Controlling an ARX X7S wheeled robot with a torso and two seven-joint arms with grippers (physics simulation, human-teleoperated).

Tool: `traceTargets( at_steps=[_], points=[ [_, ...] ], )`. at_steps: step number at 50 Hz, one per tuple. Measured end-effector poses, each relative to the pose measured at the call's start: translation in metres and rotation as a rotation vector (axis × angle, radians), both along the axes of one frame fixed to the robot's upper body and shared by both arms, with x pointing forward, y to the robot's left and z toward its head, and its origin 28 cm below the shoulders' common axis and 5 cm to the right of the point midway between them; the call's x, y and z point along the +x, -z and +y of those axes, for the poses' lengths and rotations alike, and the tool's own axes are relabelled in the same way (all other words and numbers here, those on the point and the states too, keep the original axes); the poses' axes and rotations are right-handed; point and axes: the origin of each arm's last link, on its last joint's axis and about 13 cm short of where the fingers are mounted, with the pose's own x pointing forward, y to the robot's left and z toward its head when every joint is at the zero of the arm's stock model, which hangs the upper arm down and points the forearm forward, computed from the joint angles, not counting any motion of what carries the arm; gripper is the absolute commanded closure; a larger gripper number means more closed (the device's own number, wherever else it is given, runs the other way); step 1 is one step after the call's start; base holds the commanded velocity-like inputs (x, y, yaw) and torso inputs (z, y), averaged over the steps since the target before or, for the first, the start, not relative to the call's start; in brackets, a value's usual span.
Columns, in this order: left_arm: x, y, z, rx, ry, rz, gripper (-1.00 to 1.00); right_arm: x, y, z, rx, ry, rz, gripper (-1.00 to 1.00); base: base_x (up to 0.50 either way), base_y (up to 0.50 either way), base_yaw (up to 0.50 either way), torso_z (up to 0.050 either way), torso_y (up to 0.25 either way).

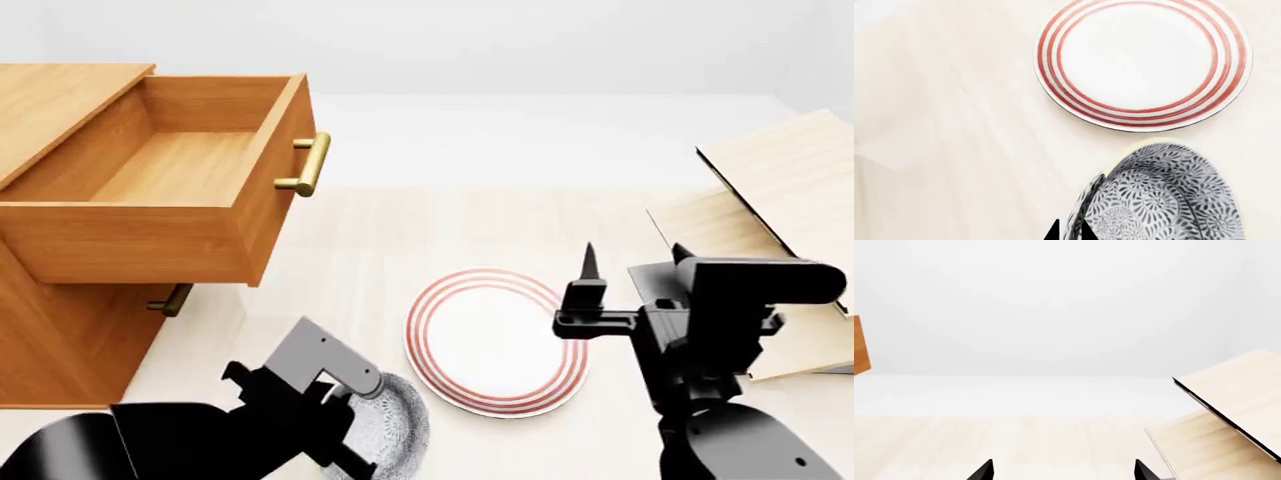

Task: Open the top drawer of the cabinet and put the bowl in it.

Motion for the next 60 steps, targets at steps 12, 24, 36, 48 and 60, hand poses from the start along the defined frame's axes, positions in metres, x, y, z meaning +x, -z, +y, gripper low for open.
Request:
traceTargets(
  at_steps=[12, 24, 36, 48, 60],
  points=[
    [-0.007, -0.021, -0.011, -0.041, 0.054, -0.079, 1.0, -0.003, -0.006, -0.002, -0.006, 0.01, -0.011, -1.0, 0.0, 0.0, 0.0, 0.0, 0.0],
    [-0.014, -0.045, -0.023, -0.083, 0.113, -0.158, 1.0, -0.009, -0.017, -0.004, -0.015, 0.027, -0.036, -1.0, 0.0, 0.0, 0.0, 0.0, 0.0],
    [-0.018, -0.074, -0.034, -0.122, 0.161, -0.245, 1.0, -0.024, -0.03, -0.014, -0.045, 0.078, -0.06, -1.0, 0.0, 0.0, 0.0, 0.0, 0.0],
    [-0.02, -0.119, -0.045, -0.167, 0.191, -0.361, 1.0, -0.037, -0.037, -0.024, -0.055, 0.125, -0.082, -1.0, 0.0, 0.0, 0.0, 0.0, 0.0],
    [-0.016, -0.176, -0.049, -0.229, 0.149, -0.496, 1.0, -0.044, -0.039, -0.029, -0.052, 0.143, -0.093, -1.0, 0.0, 0.0, 0.0, 0.0, 0.0]
  ],
)
